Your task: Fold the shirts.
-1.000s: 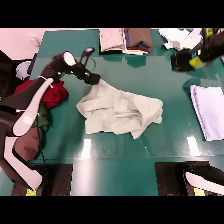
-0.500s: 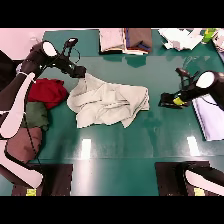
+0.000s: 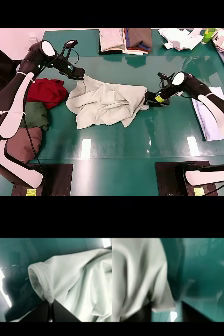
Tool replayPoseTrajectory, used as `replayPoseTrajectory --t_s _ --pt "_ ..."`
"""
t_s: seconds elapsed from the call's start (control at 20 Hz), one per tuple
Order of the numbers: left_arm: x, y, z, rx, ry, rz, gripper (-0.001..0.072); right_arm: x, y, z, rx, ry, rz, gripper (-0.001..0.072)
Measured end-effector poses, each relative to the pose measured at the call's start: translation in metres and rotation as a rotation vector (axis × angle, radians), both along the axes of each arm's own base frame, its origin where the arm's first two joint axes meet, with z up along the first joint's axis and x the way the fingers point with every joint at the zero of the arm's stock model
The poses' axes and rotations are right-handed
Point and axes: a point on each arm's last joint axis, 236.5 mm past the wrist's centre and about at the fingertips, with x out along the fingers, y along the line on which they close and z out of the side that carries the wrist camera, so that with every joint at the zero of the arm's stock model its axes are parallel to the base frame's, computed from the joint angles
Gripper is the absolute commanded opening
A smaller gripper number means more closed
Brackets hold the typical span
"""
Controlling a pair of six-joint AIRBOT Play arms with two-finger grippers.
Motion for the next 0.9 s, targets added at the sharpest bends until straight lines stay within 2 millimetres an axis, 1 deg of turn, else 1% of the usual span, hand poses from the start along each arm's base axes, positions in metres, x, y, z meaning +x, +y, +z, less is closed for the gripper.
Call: replayPoseTrajectory --t_s 0.05,0.15,0.2,0.25,0.3,0.35,0.4,0.5,0.6,0.65,0.7,0.75,0.8,0.85,0.9 --pt "0.000 0.000 0.000 0.000 0.001 0.000 0.0023 0.003 0.002 -0.003 0.002 0.003 0.001 0.0017" --pt "-0.001 0.000 0.000 0.000 0.002 -0.001 0.0023 0.010 0.004 -0.002 0.003 -0.009 0.002 0.0016" --pt "-0.001 0.001 0.002 0.002 0.000 -0.002 0.0023 0.014 0.004 0.001 0.001 -0.022 0.004 0.0016" --pt "0.000 0.002 0.006 0.006 -0.009 -0.002 0.0023 0.020 0.003 0.009 -0.007 -0.049 0.011 0.0016" --pt "0.002 0.003 0.015 0.012 -0.029 -0.001 0.0023 0.027 0.000 0.022 -0.021 -0.084 0.021 0.0016" --pt "0.004 0.005 0.029 0.017 -0.064 0.000 0.0023 0.035 -0.005 0.039 -0.044 -0.133 0.035 0.0016" --pt "0.006 0.008 0.049 0.022 -0.111 0.003 0.0022 0.043 -0.011 0.061 -0.068 -0.184 0.046 0.0016" --pt "0.010 0.015 0.109 0.027 -0.257 0.019 0.0023 0.059 -0.029 0.123 -0.122 -0.327 0.047 0.0016" --pt "0.002 0.023 0.187 0.018 -0.436 0.037 0.0023 0.067 -0.048 0.199 -0.158 -0.489 0.023 0.0016" --pt "-0.009 0.027 0.229 0.009 -0.531 0.046 0.0023 0.065 -0.057 0.240 -0.170 -0.575 0.007 0.0016" --pt "-0.023 0.031 0.269 -0.001 -0.617 0.054 0.0023 0.060 -0.064 0.278 -0.179 -0.657 -0.009 0.0016" --pt "-0.042 0.036 0.308 -0.014 -0.706 0.061 0.0023 0.052 -0.072 0.319 -0.189 -0.745 -0.027 0.0016" --pt "-0.064 0.040 0.345 -0.030 -0.789 0.067 0.0023 0.041 -0.077 0.353 -0.194 -0.818 -0.040 0.0016" --pt "-0.086 0.044 0.376 -0.044 -0.861 0.073 0.0023 0.028 -0.082 0.388 -0.199 -0.900 -0.051 0.0015" --pt "-0.108 0.050 0.404 -0.056 -0.933 0.082 0.0023 0.013 -0.085 0.418 -0.203 -0.971 -0.061 0.0015"
